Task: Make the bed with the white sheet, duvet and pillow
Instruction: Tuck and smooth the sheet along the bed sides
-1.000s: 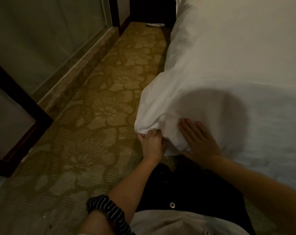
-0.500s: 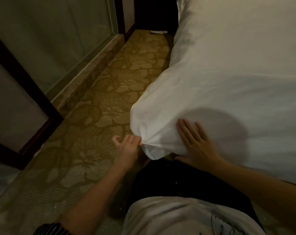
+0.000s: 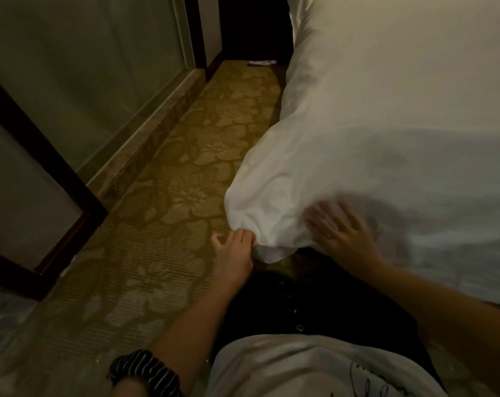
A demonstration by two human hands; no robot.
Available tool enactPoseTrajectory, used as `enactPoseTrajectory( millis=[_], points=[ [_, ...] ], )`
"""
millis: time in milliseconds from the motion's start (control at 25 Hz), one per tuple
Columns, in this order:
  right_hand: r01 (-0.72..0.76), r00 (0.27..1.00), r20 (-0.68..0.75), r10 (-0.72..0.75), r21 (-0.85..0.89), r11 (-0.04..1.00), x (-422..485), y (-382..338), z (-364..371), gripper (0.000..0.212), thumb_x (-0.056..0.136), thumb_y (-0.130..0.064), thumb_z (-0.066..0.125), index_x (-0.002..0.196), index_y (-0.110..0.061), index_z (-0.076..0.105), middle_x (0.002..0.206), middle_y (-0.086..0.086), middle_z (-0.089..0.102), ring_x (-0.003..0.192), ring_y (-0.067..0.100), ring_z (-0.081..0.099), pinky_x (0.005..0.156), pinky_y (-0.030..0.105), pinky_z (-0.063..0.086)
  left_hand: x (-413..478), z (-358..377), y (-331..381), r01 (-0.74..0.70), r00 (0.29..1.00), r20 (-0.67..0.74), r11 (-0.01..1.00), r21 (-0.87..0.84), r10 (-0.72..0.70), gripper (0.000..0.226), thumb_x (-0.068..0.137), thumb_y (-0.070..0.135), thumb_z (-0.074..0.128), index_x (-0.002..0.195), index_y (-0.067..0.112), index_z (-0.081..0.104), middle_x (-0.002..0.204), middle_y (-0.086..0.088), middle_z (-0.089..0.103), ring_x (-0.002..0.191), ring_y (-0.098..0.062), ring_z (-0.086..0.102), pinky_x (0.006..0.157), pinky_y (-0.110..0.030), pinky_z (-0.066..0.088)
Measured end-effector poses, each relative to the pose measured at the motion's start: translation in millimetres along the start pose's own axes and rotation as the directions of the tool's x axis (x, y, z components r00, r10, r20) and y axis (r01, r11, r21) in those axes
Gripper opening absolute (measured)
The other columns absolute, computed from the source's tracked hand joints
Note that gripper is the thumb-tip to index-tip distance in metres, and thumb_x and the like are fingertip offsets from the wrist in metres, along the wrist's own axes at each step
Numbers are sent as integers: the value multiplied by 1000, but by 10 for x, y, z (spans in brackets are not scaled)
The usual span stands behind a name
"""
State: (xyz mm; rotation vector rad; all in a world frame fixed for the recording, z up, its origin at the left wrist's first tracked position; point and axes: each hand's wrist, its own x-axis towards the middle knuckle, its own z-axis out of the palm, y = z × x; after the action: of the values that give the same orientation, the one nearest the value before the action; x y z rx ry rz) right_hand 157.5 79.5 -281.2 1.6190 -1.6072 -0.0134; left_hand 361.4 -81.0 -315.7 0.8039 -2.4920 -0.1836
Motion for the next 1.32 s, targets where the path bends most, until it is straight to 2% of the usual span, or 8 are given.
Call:
enactPoseTrajectory(
  millis=[200, 400, 560, 720, 840, 1000, 1200, 1320],
  points=[
    [-33, 999, 39, 31, 58, 998, -103, -99, 57, 44, 79, -48, 50, 99, -9, 53, 98, 11, 58, 94, 30, 47, 86, 46, 36, -15, 60, -85, 3, 998, -57, 1000, 20, -1, 15, 72, 8, 65, 77, 20, 57, 74, 5, 57, 73, -19, 58, 79, -39, 29],
    [-1, 993, 113, -18, 165, 986, -64, -92, 107, 21, 79, -15, 44, 83, -9, 64, 86, 12, 62, 77, 32, 57, 78, 42, 35, -6, 127, -32, -75, 991, -103, 996, 56, 80, 18, 81, 22, 40, 79, 20, 58, 75, 5, 54, 73, -19, 56, 80, -37, 25],
    [-71, 985, 175, 12, 333, 940, -71, -136, 29, 26, 73, -18, 42, 80, -9, 65, 85, 14, 66, 72, 30, 63, 73, 37, 42, -30, 185, -15, -115, 990, -70, 987, 110, 123, 26, 83, 41, 47, 90, 19, 57, 84, 3, 56, 79, -20, 55, 80, -38, 26],
    [-101, 976, 217, 3, 442, 891, 16, -361, -177, 24, 69, -21, 44, 74, -11, 65, 72, 7, 61, 65, 26, 61, 65, 31, 42, -12, 161, 209, -186, 982, 70, 966, 182, 176, 61, 59, 54, 74, 104, 21, 50, 97, 0, 59, 87, -20, 52, 82, -43, 34],
    [-97, 985, 174, 15, 470, 877, 6, -352, -291, 19, 75, -23, 49, 73, -12, 64, 72, 7, 62, 64, 26, 62, 62, 29, 45, 22, 127, 343, -183, 980, -48, 970, 161, 193, 42, 55, 28, 84, 89, 23, 60, 83, 5, 60, 78, -18, 56, 78, -36, 26],
    [-53, 995, 99, 3, 508, 859, -31, -232, -304, 13, 78, -13, 66, 74, -13, 54, 72, 8, 57, 66, 27, 54, 62, 31, 39, -67, 1, 169, -268, 921, -267, 959, 92, 283, 14, 72, 15, 62, 85, 21, 64, 79, 6, 60, 78, -16, 50, 78, -34, 24],
    [-49, 959, 281, -41, 309, 950, -117, -157, -171, 26, 78, -39, 51, 85, -14, 57, 85, 9, 64, 78, 28, 64, 68, 34, 44, -11, -44, 147, -277, 956, -52, 949, 153, 287, 26, 67, 19, 81, 84, 24, 62, 82, 5, 60, 79, -19, 56, 80, -41, 34],
    [-95, 979, 199, 44, 253, 963, 60, 161, -174, 39, 80, -43, 54, 105, -13, 51, 103, 14, 63, 95, 31, 53, 82, 39, 36, 310, -219, 284, -297, 953, -23, 947, 118, 302, 38, 72, 36, 76, 102, 25, 56, 99, 2, 61, 88, -21, 58, 85, -44, 38]
  ],
)
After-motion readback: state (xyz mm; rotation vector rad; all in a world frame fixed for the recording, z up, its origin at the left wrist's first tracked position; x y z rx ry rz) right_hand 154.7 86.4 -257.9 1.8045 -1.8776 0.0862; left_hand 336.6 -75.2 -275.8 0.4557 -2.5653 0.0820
